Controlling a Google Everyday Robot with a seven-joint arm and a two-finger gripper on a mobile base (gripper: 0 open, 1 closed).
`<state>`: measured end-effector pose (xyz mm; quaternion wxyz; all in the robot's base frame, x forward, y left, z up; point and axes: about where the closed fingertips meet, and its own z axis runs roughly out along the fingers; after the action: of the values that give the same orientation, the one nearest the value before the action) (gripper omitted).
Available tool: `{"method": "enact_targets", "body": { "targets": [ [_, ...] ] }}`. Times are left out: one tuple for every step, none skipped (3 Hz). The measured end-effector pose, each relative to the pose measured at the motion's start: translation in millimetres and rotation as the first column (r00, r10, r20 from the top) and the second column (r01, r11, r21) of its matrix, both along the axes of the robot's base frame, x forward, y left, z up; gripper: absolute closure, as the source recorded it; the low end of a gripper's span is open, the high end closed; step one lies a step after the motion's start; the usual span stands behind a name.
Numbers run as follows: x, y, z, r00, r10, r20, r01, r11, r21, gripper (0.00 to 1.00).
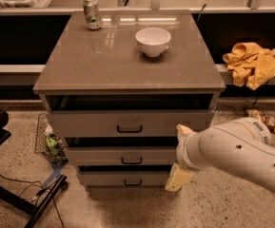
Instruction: Open middle drawer
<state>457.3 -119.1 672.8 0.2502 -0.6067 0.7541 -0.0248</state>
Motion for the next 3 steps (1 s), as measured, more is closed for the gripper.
{"method": "enact_targets", "body": {
  "targets": [
    [1.2, 0.7, 5.1, 1.0000, 0.002, 0.003, -0.002, 1.000, -0.001, 0.00],
    [1.2, 0.9, 5.2, 1.0000, 0.002, 0.003, -0.002, 1.000, -0.001, 0.00],
    [4.9, 11.3, -32.4, 0.9992, 0.040, -0.007, -0.040, 0.999, 0.009, 0.00]
  ]
}}
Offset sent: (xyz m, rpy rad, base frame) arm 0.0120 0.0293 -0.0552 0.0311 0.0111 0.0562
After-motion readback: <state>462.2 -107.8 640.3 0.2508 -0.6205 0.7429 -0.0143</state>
